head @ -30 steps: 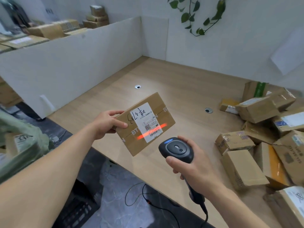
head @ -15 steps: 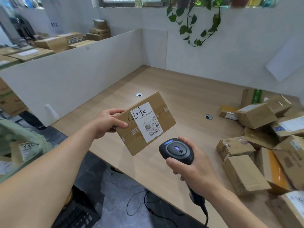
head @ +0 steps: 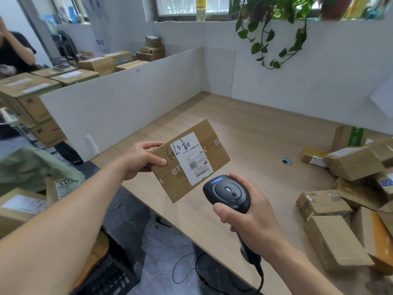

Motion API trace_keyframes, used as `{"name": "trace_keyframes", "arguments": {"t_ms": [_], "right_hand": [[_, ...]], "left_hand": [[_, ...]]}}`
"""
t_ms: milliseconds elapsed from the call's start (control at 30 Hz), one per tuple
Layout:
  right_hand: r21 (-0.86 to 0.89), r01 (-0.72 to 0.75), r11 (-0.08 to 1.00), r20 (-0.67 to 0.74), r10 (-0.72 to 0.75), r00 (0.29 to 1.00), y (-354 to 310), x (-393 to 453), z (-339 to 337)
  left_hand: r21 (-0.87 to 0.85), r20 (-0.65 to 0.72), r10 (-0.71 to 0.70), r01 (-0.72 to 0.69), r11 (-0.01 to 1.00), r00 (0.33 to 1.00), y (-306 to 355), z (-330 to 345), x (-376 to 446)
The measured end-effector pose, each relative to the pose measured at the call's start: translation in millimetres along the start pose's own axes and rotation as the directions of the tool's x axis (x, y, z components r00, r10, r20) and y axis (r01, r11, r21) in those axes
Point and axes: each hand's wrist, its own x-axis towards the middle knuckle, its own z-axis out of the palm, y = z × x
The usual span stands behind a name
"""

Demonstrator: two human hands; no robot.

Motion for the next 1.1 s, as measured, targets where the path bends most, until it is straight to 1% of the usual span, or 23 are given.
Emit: {"name": "trace_keyframes", "arguments": {"t_ms": [167, 333, 600, 767, 833, 967, 1100], "right_hand": [[0.018, -0.035, 0.999, 0.032, 0.034, 0.999, 2.8, 4.3, 14.8], [0.032, -0.038, 0.999, 0.067, 0.036, 0.997, 0.4, 8.9, 38.2], [-0.033, -0.019, 0.999, 0.095, 0.022, 0.995, -7.6, 30.4, 87.3], [-0.056, 0.024, 0.998, 0.093, -0.019, 0.995, -19.9, 47.5, 139.3], [-0.038, 0.057, 0.998, 0.100, -0.053, 0.994, -29.0, 54.1, 164.8], [0.008, 0.116, 0.993, 0.119, -0.116, 0.986, -43.7, 71.3, 220.5], [0.047, 0.150, 0.988, 0.185, -0.156, 0.970, -50.6, 87.3, 280.4]], "left_hand": [[-0.023, -0.057, -0.011, 0.010, 1.000, 0.998, -4.5, -24.7, -17.7], [-0.034, -0.075, -0.015, 0.012, 0.999, 0.997, -13.6, -53.1, -26.0], [-0.087, -0.096, -0.001, -0.008, 0.996, 0.995, -33.0, -109.8, -19.7], [-0.102, -0.085, 0.014, -0.022, 0.995, 0.996, -41.5, -162.7, -8.3], [-0.101, -0.093, 0.021, -0.031, 0.994, 0.995, -42.6, -187.3, -7.1], [-0.143, -0.156, 0.042, -0.065, 0.988, 0.987, -47.2, -245.0, -11.1], [-0.223, -0.262, 0.017, -0.078, 0.972, 0.965, -72.0, -313.5, -25.8]]}}
